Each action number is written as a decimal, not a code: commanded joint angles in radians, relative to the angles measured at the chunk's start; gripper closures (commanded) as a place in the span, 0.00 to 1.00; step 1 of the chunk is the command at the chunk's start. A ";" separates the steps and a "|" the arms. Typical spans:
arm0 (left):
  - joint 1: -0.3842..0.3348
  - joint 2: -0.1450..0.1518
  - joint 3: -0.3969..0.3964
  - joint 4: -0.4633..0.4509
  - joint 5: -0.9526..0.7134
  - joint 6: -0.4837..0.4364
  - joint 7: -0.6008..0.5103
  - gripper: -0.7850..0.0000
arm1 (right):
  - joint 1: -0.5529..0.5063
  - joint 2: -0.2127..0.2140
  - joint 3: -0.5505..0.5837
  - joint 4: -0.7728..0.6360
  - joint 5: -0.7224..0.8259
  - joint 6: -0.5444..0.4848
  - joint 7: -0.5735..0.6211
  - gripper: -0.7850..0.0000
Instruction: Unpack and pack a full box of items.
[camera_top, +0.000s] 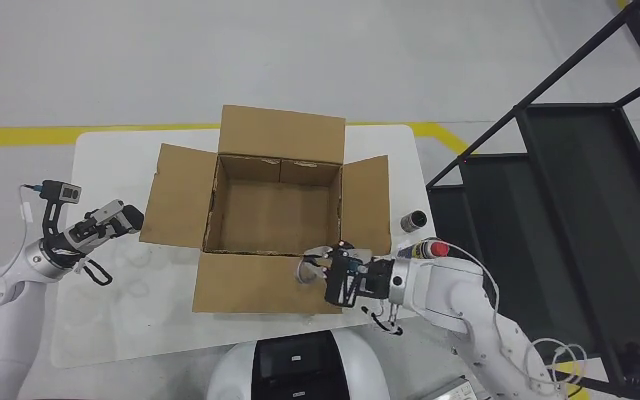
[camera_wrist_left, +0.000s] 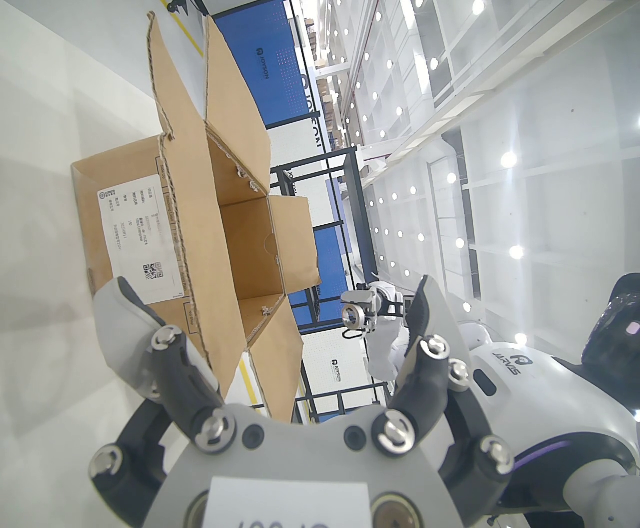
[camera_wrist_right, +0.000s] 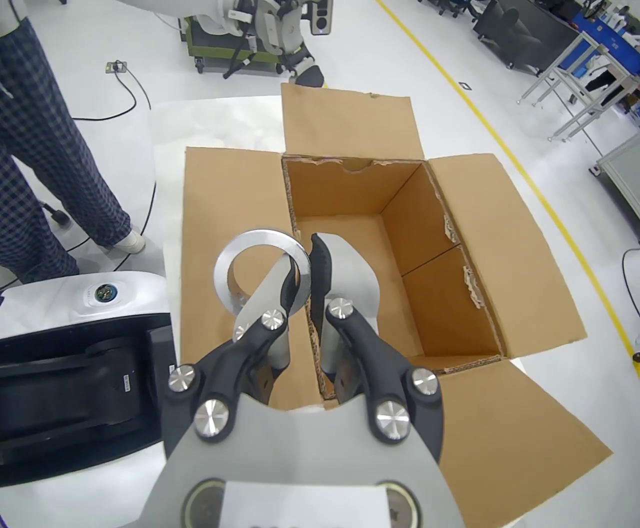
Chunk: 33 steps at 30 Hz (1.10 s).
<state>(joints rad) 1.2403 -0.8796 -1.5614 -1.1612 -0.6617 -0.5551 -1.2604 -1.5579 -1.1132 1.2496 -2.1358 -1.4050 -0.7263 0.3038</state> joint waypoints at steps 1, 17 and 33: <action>0.000 0.000 0.000 0.000 0.000 0.000 0.000 0.00 | 0.052 -0.006 -0.034 0.036 0.003 0.046 0.032 1.00; 0.000 0.000 0.000 0.000 0.000 0.000 0.000 0.00 | 0.235 -0.051 -0.216 0.186 -0.104 0.342 0.202 0.33; 0.000 0.000 0.000 0.000 0.000 0.000 0.000 0.00 | 0.142 -0.038 -0.148 0.100 -0.025 0.259 0.078 0.00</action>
<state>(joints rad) 1.2403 -0.8796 -1.5614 -1.1612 -0.6617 -0.5551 -1.2604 -1.3940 -1.1564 1.0780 -2.0173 -1.4390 -0.4402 0.3906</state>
